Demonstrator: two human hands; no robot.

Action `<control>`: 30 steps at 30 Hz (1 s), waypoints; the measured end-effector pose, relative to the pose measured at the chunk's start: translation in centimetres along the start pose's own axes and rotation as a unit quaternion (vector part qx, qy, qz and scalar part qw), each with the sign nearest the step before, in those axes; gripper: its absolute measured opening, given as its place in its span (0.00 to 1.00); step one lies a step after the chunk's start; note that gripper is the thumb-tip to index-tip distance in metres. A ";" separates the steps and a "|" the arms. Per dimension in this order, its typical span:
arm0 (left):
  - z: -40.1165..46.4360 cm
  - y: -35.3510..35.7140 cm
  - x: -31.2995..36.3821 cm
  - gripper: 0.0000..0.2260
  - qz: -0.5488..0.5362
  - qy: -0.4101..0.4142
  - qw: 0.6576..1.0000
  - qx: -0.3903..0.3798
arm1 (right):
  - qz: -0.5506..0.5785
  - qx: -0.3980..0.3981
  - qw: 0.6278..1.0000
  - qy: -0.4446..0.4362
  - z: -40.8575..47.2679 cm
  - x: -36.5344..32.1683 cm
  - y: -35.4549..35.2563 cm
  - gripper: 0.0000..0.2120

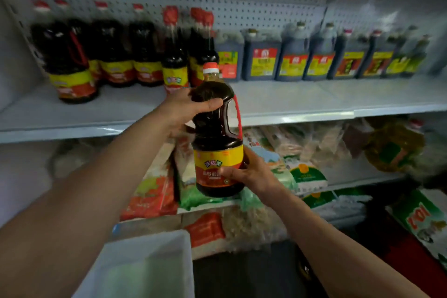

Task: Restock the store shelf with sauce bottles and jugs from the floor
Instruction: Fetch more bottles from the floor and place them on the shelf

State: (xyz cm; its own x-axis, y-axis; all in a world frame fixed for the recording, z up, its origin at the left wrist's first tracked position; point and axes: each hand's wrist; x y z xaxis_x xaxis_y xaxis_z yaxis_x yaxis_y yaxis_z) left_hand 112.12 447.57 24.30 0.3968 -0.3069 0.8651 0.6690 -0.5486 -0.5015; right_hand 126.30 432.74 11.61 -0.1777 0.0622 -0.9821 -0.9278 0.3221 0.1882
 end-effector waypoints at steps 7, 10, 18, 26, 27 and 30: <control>2.5 -15.0 -1.3 0.33 0.019 0.039 0.995 0.089 | -0.019 -0.027 0.997 -0.066 11.1 -3.6 11.8 0.30; 3.9 -19.5 -2.5 0.34 0.039 0.056 0.991 0.113 | -0.025 -0.036 0.996 -0.076 15.0 -3.5 15.9 0.29; 8.3 -25.9 -9.1 0.35 0.029 0.076 0.987 0.135 | -0.063 -0.040 0.994 -0.078 23.1 -0.6 22.5 0.33; 12.8 -28.5 -12.6 0.33 0.070 0.092 0.985 0.127 | -0.125 0.010 0.988 -0.090 29.2 2.2 24.6 0.43; 13.5 -28.6 -12.8 0.33 0.076 0.090 0.984 0.132 | -0.115 0.012 0.990 -0.082 30.0 2.4 24.8 0.43; 15.9 -29.5 -13.2 0.36 0.099 0.082 0.981 0.148 | -0.080 0.026 0.994 -0.073 32.8 2.7 25.1 0.50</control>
State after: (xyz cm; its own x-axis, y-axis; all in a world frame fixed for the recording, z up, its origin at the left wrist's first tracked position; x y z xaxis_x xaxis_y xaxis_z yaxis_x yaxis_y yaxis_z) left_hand 97.14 480.15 27.45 0.4479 -0.5183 0.7285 0.7511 -0.2238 -0.6210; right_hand 113.26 472.04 13.66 0.0241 0.1404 -0.9898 -0.9218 0.3863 0.0323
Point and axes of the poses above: each hand's wrist, its own z-axis towards the middle knuckle, its own y-axis out of the palm, x = y × z, and after that the axes turned 15 degrees about z, right-handed
